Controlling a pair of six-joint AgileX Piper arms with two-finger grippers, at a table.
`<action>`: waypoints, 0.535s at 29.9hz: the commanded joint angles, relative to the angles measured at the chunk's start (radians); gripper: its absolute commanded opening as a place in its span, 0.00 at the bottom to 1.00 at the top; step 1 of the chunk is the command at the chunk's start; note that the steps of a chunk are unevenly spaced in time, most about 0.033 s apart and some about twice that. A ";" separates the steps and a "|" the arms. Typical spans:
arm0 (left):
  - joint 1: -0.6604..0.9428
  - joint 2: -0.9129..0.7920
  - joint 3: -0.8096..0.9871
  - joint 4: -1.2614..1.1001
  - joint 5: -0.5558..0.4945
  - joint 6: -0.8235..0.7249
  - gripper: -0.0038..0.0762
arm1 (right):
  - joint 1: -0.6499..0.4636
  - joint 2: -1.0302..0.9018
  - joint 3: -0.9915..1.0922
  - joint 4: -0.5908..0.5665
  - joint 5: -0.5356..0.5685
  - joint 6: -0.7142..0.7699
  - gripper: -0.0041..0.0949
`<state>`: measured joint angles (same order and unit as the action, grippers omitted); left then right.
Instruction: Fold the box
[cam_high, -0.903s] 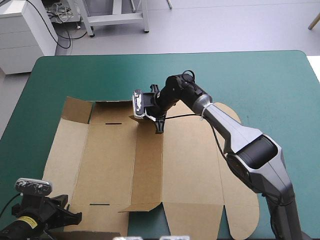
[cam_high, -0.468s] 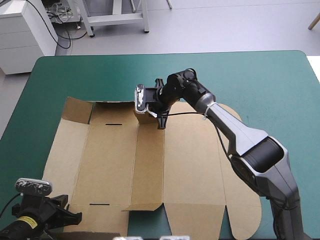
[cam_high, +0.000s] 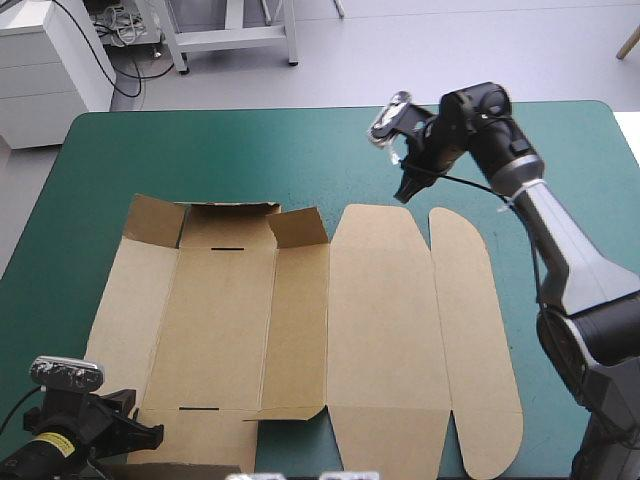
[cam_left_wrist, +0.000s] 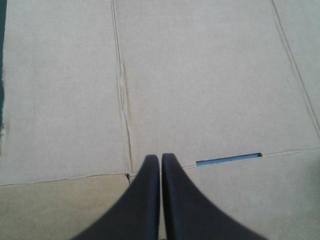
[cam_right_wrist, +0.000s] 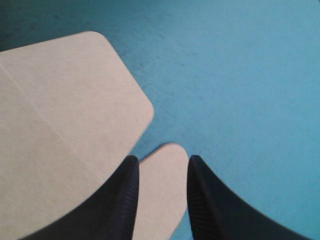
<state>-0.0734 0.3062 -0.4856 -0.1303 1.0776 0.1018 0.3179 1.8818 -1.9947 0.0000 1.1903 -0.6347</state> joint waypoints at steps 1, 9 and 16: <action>0.002 0.014 -0.023 -0.015 -0.053 -0.007 0.04 | -0.102 -0.124 0.030 0.000 -0.019 0.100 0.29; 0.002 0.014 -0.023 -0.015 -0.053 -0.007 0.04 | -0.332 -0.376 0.352 0.029 -0.019 0.147 0.22; 0.002 0.014 -0.023 -0.023 -0.053 -0.007 0.04 | -0.488 -0.642 0.642 0.193 -0.036 0.202 0.22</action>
<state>-0.0734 0.3062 -0.4856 -0.1322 1.0776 0.1018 -0.1296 1.3540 -1.4035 0.1301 1.1893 -0.4592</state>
